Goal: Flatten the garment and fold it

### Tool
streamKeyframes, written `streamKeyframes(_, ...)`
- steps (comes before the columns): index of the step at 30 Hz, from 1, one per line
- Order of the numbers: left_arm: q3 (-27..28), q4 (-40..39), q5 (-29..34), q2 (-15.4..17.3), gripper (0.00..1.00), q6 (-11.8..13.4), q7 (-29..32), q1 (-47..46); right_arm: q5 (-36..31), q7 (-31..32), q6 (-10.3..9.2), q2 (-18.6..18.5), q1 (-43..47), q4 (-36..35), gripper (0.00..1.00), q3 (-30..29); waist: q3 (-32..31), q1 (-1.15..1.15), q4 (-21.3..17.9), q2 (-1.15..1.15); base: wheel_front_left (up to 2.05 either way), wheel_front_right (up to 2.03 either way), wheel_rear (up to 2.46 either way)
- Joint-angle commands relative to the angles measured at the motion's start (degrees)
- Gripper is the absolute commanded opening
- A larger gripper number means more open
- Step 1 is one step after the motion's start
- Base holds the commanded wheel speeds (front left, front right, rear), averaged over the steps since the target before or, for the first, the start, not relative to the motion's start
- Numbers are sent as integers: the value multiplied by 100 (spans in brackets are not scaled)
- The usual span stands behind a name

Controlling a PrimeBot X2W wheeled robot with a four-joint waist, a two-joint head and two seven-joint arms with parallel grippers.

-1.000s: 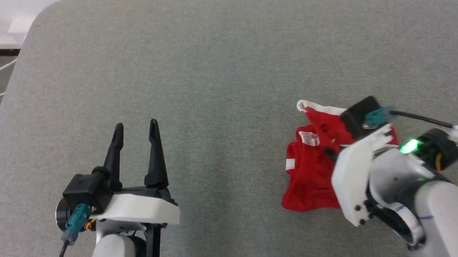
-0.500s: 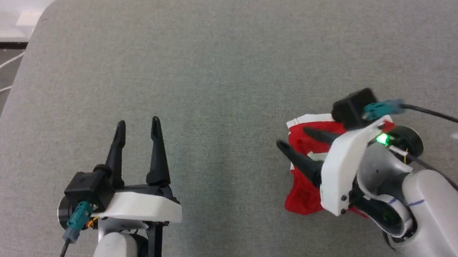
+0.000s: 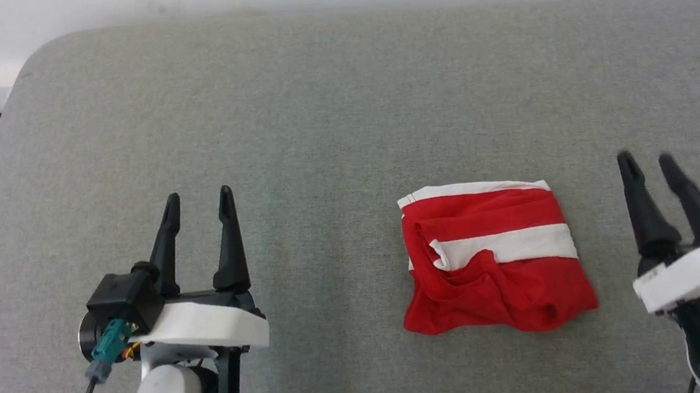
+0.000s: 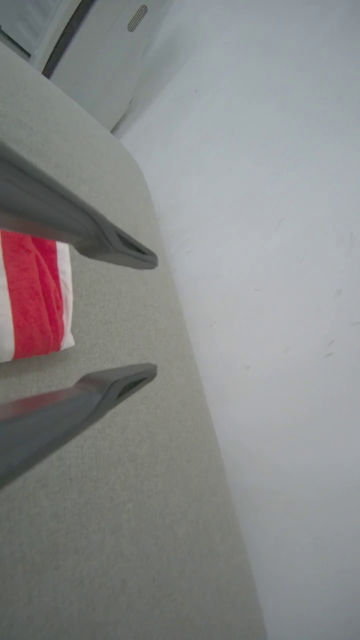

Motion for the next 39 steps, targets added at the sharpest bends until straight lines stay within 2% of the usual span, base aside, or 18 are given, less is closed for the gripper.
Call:
streamKeyframes(1,35,-21,44,-8,100,8,-27,50,-8,-22,-4,7,114,271,100,-86,-22,1,-79,-1,0,0,0)
streamKeyframes(4,60,-33,54,-8,100,4,-27,42,220,170,-4,7,130,811,100,-112,5,1,-122,-1,0,0,0)
streamKeyframes(11,32,-6,49,-8,100,-3,-27,-24,873,1038,-4,7,-229,1907,100,112,89,1,-104,-1,0,0,0)
streamKeyframes(18,-7,3,30,-8,100,-9,-27,-33,1348,2033,-4,7,-672,2571,100,205,126,1,-8,-1,0,0,0)
streamKeyframes(21,-16,-6,25,-8,100,-6,-27,-26,1295,2383,-4,7,-786,2723,100,222,135,1,16,-1,0,0,0)
streamKeyframes(23,-15,-12,25,-8,100,-9,-27,-25,1161,2631,-4,7,-901,2801,42,204,149,1,36,-1,0,0,0)
streamKeyframes(25,-9,-21,16,-8,100,-6,-27,-24,1072,2833,-4,7,-1006,2836,0,207,158,1,45,-1,0,0,0)
streamKeyframes(30,49,-57,33,-8,100,10,-27,29,797,3448,-4,7,-1209,2561,0,556,174,1,-113,-1,0,0,0)
streamKeyframes(32,98,-78,56,-8,100,6,-27,43,412,3589,-4,-31,-1326,2284,0,779,194,1,-258,-1,0,0,0)
streamKeyframes(34,152,-110,96,-8,100,-6,-27,39,-67,3664,-4,-175,-1475,1951,0,1113,237,1,-442,-1,0,0,0)
streamKeyframes(35,213,-118,141,-8,100,-37,-27,6,-436,3696,-4,-342,-1653,1647,0,1458,284,1,-644,-1,0,0,0)
streamKeyframes(36,213,-118,141,-8,100,-37,-27,6,-436,3696,-4,-342,-1653,1647,0,1458,284,1,-644,-1,0,0,0)
streamKeyframes(39,272,-134,197,-8,100,-67,-27,-64,-834,3707,-4,-604,-1926,1346,0,1908,358,1,-978,-1,0,0,0)
